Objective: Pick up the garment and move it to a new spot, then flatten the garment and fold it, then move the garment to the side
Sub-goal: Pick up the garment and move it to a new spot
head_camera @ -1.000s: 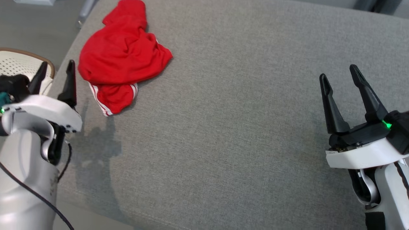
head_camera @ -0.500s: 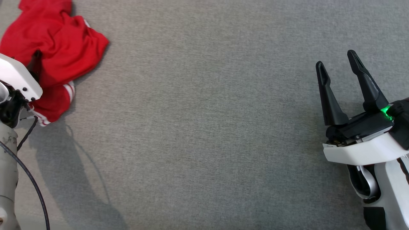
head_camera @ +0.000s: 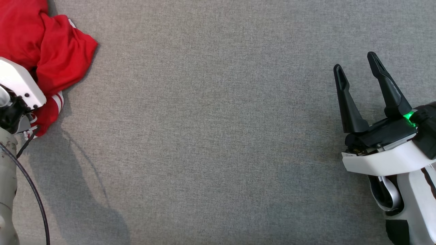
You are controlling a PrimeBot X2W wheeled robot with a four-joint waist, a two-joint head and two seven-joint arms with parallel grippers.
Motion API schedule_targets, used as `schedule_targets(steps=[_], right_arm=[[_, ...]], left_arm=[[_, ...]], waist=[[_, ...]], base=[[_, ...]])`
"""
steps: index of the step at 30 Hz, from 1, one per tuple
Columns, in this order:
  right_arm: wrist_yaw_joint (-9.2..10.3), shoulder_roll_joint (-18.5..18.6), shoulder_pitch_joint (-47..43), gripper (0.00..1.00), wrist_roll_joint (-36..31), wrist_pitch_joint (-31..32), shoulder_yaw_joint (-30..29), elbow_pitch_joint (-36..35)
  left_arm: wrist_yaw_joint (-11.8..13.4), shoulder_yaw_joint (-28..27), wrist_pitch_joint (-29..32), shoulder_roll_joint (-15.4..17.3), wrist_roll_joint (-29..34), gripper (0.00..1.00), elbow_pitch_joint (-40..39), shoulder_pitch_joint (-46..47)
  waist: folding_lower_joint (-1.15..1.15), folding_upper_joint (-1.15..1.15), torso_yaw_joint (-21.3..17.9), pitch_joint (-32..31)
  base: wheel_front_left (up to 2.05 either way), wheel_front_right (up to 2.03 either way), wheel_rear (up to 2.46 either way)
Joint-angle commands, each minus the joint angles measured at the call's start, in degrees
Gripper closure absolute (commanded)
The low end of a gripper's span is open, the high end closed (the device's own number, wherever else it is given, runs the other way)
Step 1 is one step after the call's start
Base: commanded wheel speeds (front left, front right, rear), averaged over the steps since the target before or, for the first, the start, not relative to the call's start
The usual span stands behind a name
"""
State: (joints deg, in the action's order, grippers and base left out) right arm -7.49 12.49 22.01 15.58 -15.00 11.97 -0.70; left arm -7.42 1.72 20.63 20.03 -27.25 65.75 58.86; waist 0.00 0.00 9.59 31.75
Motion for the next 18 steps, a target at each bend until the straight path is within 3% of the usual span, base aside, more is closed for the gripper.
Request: schedule_targets(steps=[1, 10, 18], right_arm=[[0.00, 0.03, 0.46, 0.00, -0.18, -0.22, -0.21, 0.17], [0.00, -1.23, -0.12, 0.00, 0.35, -0.22, -0.18, 1.71], [0.00, -3.36, -1.93, 0.00, 0.67, -0.22, -0.86, 3.08]], left_arm=[[-0.08, 0.75, -0.13, -0.96, -0.25, 1.00, 0.87, -1.30], [-0.05, 2.54, -13.52, 0.77, 0.56, 1.00, -1.98, -0.82], [-0.05, 7.11, -24.57, -0.44, 0.20, 1.00, -7.10, -2.29]], waist=[[0.00, 0.00, 0.07, -0.22], [0.00, 0.00, 0.78, -4.80], [0.00, 0.00, 0.81, -12.43]], base=[[0.00, 0.00, 0.00], [0.00, 0.00, 0.00], [0.00, 0.00, 0.00]])
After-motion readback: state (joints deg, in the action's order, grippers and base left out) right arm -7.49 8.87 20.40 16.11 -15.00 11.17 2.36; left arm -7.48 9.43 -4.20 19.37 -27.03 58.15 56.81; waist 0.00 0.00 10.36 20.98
